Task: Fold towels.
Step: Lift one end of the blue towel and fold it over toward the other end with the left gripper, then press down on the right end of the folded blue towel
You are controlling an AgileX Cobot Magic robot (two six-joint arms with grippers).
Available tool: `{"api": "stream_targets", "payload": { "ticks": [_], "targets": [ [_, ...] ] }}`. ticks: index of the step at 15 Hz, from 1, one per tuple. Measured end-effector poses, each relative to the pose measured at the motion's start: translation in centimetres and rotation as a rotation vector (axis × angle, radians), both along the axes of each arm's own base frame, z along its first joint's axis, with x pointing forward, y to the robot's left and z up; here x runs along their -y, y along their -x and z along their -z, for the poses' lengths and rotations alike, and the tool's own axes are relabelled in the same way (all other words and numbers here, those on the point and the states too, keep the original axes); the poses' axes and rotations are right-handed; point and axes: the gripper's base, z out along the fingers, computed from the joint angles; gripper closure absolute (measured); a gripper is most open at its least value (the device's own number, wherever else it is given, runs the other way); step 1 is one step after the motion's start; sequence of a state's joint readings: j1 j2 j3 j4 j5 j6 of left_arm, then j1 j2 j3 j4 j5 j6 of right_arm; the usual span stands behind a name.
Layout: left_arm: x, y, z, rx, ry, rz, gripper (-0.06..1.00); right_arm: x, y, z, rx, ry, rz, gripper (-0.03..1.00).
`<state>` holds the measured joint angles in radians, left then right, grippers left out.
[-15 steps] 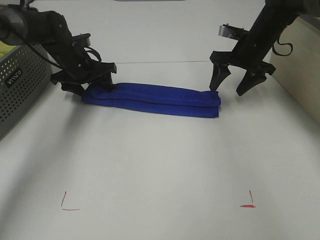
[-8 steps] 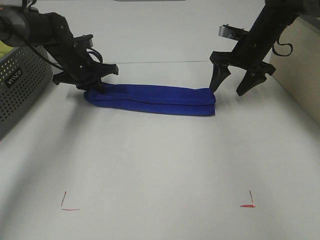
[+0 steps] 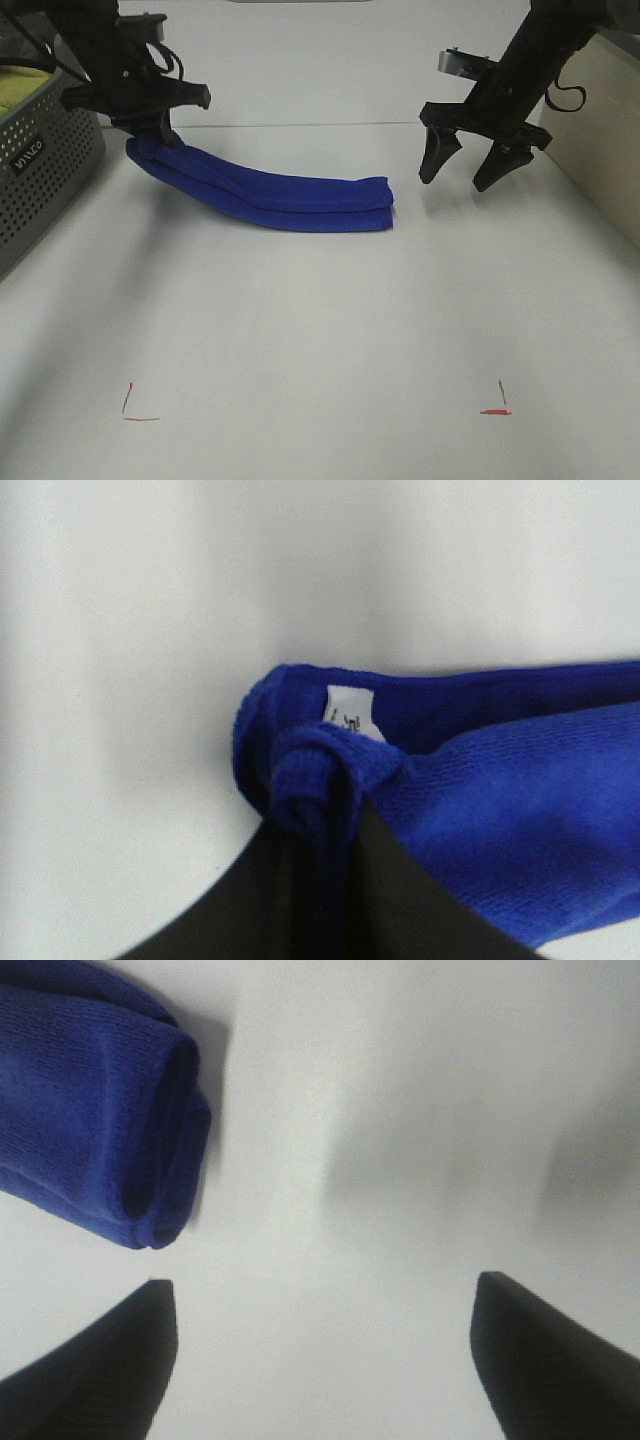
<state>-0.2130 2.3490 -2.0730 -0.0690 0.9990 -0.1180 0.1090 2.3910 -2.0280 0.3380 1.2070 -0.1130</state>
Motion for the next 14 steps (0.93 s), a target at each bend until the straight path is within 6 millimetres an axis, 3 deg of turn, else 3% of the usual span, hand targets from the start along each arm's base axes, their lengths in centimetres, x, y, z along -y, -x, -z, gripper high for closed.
{"api": "stream_targets", "payload": {
  "ticks": [2,5,8,11,14],
  "targets": [
    [1.0,0.0,-2.7,0.011,0.044,0.012,0.85,0.0,0.0,0.0,-0.002,0.001,-0.001,0.19],
    [6.0,1.0,-4.0,0.016,0.189,0.078,0.85,0.0,0.0,0.0,-0.003,0.001,-0.001,0.19],
    [10.7,1.6,-1.4,-0.03,0.312,0.062,0.85,0.0,0.0,0.0,-0.004,0.001,-0.002,0.19],
    [13.0,1.0,1.5,-0.034,0.436,-0.038,0.82,0.0,0.0,0.0,-0.004,0.001,-0.002,0.19],
    [14.0,0.8,2.4,-0.049,0.533,-0.103,0.56,0.0,0.0,0.0,-0.004,0.001,-0.002,0.19]
  ]
}}
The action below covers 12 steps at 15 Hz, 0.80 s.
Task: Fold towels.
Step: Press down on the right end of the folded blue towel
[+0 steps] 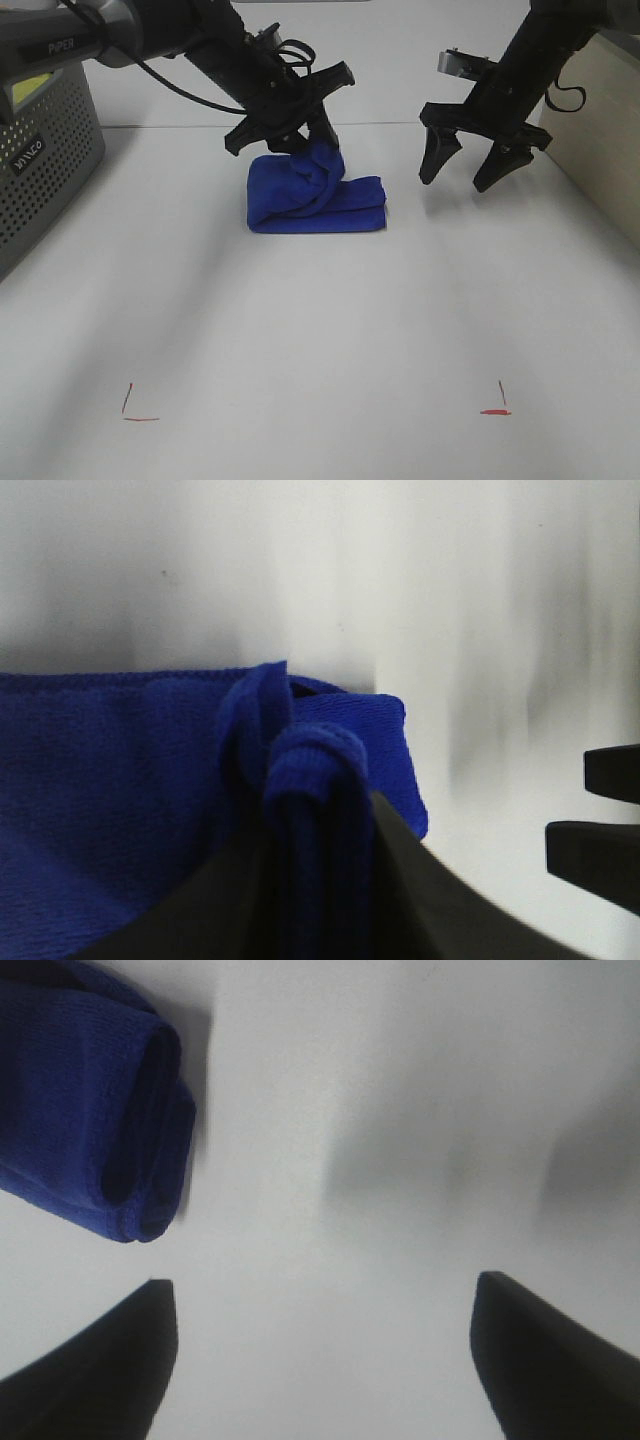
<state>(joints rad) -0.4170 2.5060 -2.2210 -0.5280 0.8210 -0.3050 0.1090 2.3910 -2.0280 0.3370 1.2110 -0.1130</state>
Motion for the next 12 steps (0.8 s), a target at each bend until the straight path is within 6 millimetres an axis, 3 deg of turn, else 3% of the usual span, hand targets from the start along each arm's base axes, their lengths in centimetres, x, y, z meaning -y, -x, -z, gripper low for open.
{"api": "stream_targets", "payload": {
  "ticks": [1,3,7,8,10,11,12],
  "targets": [
    [0.3,-0.1,-0.1,-0.016,0.055,-0.032,0.47,0.0,0.0,0.0,0.0,0.0,0.0,0.19],
    [0.9,-0.1,-0.6,-0.039,0.155,-0.072,0.39,-0.1,0.0,0.0,-0.001,-0.007,0.002,0.19],
    [0.3,-0.5,-1.4,-0.043,0.215,-0.104,0.38,-0.3,0.1,-0.9,0.011,-0.043,0.011,0.19],
    [-2.4,-1.5,-3.6,0.054,0.178,-0.097,0.38,-0.9,0.3,-3.1,0.046,-0.124,0.02,0.19],
    [-5.2,-2.3,-5.8,0.151,0.144,-0.092,0.38,-2.2,0.5,-4.8,0.072,-0.254,0.009,0.19],
    [-7.5,-2.8,-7.6,0.217,0.128,-0.099,0.38,-4.6,0.8,-5.8,0.092,-0.397,-0.045,0.19],
    [-8.5,-3.0,-8.4,0.241,0.121,-0.105,0.38,-6.4,1.1,-5.8,0.09,-0.464,-0.081,0.19]
  ]
}}
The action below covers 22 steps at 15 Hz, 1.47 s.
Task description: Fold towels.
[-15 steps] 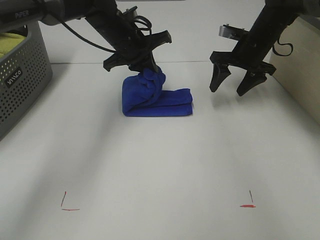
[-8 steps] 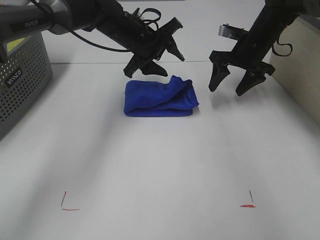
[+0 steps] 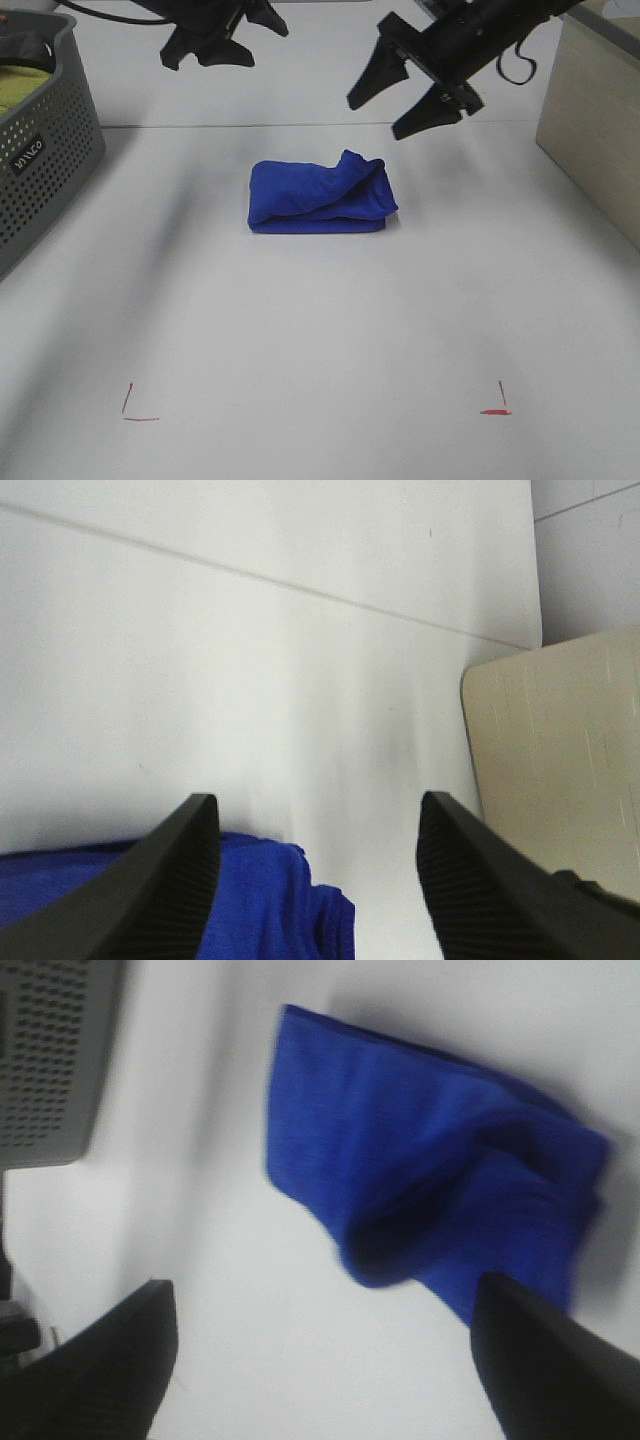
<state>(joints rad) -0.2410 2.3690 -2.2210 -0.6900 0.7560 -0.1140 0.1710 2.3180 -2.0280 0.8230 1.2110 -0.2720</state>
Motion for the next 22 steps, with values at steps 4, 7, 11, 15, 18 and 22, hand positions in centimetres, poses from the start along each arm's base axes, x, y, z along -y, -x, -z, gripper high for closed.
{"api": "stream_targets", "payload": {
  "ticks": [4,7,11,15,18,22],
  "targets": [
    [-1.4,-0.2,-0.7,0.015,-0.005,-0.019,0.38,-3.8,0.1,2.3,-0.064,-0.169,-0.023,0.19],
    [-1.4,-0.2,-0.6,0.01,-0.007,-0.014,0.38,-3.1,-1.1,6.8,-0.138,-0.232,0.032,0.19],
    [-1.4,-0.1,-0.5,0.017,-0.031,0.005,0.38,1.2,-2.1,9.3,-0.178,-0.19,0.091,0.19],
    [-1.4,-0.1,-0.6,0.027,-0.048,0.019,0.38,1.5,-1.8,9.9,-0.176,-0.114,0.054,0.19],
    [-1.8,0.6,-2.2,0.069,-0.13,0.062,0.38,2.8,-1.8,7.9,-0.115,-0.034,0.037,0.19],
    [-3.3,3.8,-7.2,0.081,-0.334,0.152,0.38,4.3,-0.6,0.1,0.013,0.165,0.071,0.19]
  ]
}}
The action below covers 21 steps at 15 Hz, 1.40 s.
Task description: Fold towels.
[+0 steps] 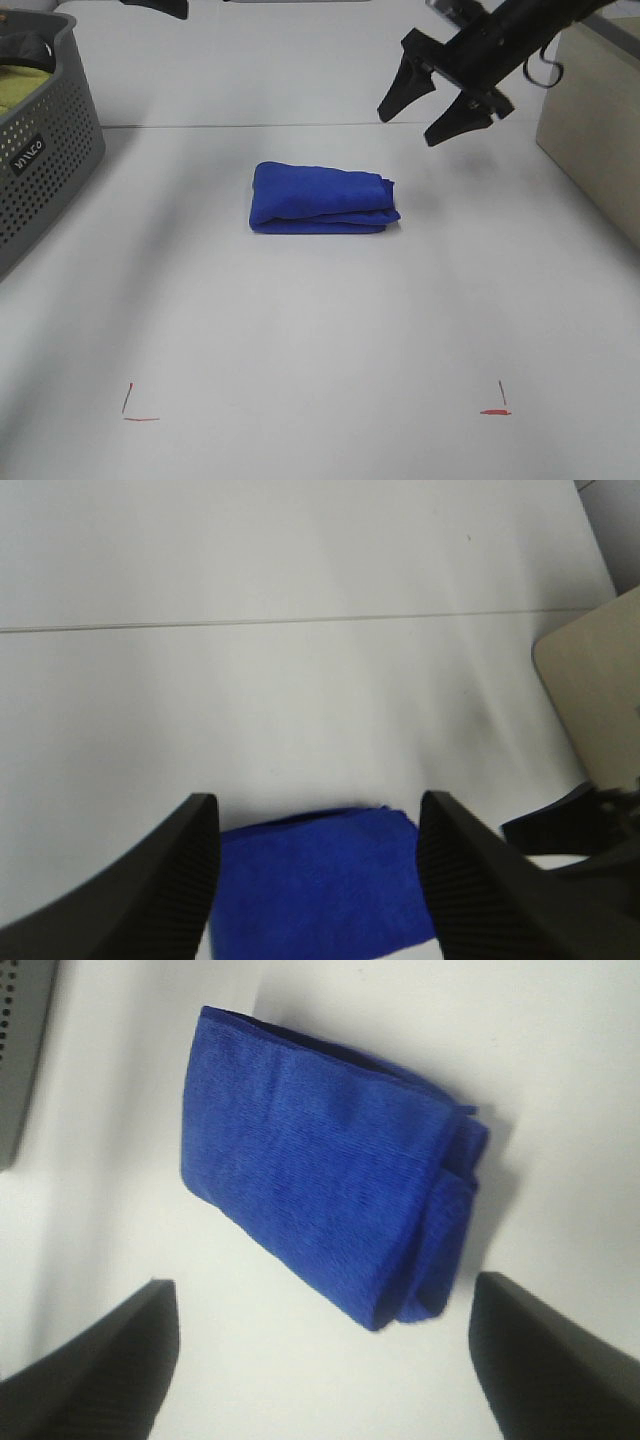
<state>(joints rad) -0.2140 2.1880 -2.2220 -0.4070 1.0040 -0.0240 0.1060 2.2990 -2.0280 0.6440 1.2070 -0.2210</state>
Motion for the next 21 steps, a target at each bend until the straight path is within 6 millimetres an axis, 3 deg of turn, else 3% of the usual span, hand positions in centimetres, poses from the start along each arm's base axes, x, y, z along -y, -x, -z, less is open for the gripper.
{"api": "stream_targets", "payload": {
  "ticks": [2,4,7,9,10,14,17,21],
  "targets": [
    [-1.1,2.1,-2.1,-0.058,-0.104,-0.006,0.38,1.0,1.3,-4.3,0.078,0.118,0.032,0.19],
    [-2.3,3.8,-4.6,-0.054,-0.184,-0.056,0.38,1.8,3.9,-8.7,0.156,0.181,0.042,0.19],
    [-3.9,7.5,-9.7,0.054,-0.228,-0.103,0.38,3.1,9.4,-13.4,0.224,0.254,0.044,0.19],
    [-4.9,11.7,-12.6,0.098,-0.233,-0.114,0.38,4.0,13.8,-15.8,0.269,0.301,0.048,0.19],
    [-5.6,14.6,-12.7,0.075,-0.243,-0.112,0.38,4.6,17.2,-16.8,0.292,0.322,0.051,0.19],
    [-7.6,23.7,-10.2,-0.02,-0.275,-0.101,0.38,5.6,26.2,-16.5,0.306,0.329,0.053,0.19],
    [-9.1,30.5,-6.8,-0.071,-0.289,-0.094,0.38,6.6,32.2,-14.4,0.316,0.369,0.053,0.19],
    [-10.9,38.7,-2.8,-0.029,-0.283,-0.094,0.38,7.9,38.7,-10.7,0.359,0.429,0.061,0.19]
  ]
}}
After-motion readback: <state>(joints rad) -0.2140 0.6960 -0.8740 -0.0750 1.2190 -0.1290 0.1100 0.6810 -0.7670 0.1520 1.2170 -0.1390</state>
